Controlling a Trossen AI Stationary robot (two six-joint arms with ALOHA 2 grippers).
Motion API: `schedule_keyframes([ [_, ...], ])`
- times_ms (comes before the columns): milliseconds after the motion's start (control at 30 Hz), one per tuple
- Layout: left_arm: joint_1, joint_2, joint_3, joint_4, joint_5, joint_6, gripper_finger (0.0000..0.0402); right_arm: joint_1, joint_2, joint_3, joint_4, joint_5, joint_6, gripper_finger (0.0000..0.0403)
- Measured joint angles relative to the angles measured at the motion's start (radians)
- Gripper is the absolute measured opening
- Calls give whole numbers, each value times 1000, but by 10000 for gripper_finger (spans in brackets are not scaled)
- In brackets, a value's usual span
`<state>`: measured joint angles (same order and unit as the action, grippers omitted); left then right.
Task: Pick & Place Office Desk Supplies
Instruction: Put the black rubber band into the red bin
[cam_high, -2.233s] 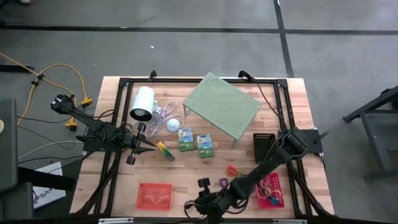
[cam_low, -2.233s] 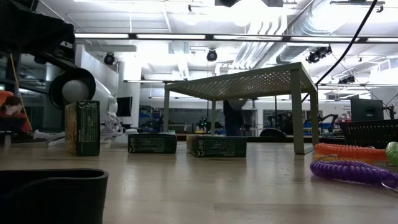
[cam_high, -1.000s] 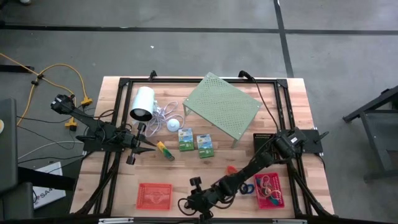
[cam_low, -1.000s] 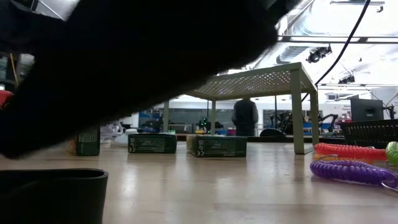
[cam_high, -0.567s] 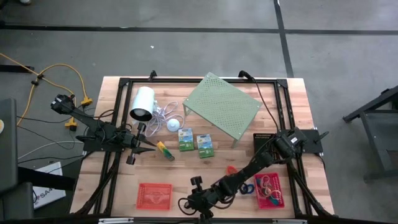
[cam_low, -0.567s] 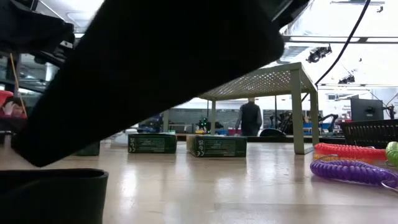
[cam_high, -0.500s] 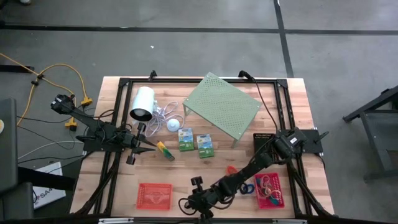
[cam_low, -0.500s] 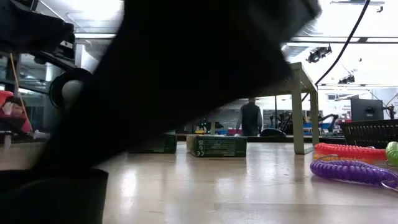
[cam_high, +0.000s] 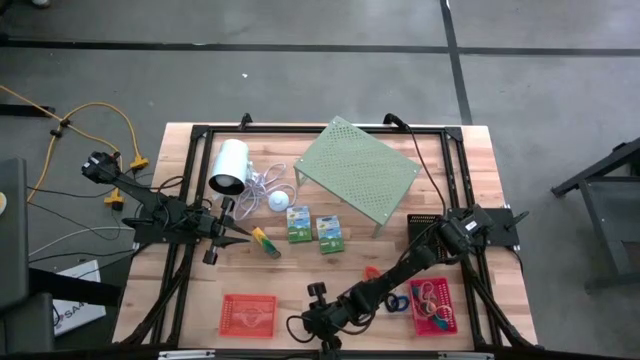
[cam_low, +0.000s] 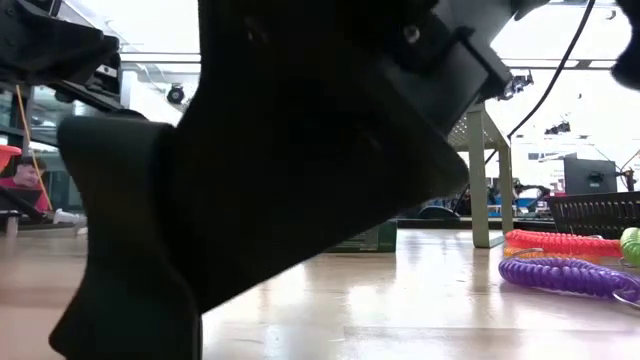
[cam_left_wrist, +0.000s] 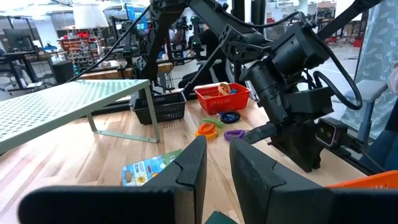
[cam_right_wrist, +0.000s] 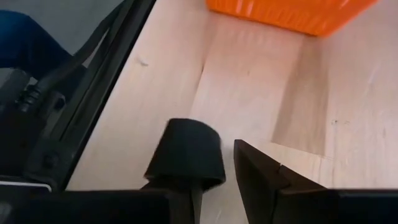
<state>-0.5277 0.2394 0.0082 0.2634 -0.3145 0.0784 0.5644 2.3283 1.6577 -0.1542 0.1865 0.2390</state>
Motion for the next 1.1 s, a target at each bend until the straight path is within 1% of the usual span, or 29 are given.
schedule_keyframes([
  [467, 0, 0, 0, 0, 0, 0, 65, 0, 0, 0, 0, -3, 0, 76],
  [567, 0, 0, 0, 0, 0, 0, 65, 0, 0, 0, 0, -3, 0, 61],
  [800, 0, 0, 0, 0, 0, 0, 65, 0, 0, 0, -8, -7, 0, 7],
  [1100, 0, 0, 0, 0, 0, 0, 65, 0, 0, 0, -11, -7, 0, 3],
])
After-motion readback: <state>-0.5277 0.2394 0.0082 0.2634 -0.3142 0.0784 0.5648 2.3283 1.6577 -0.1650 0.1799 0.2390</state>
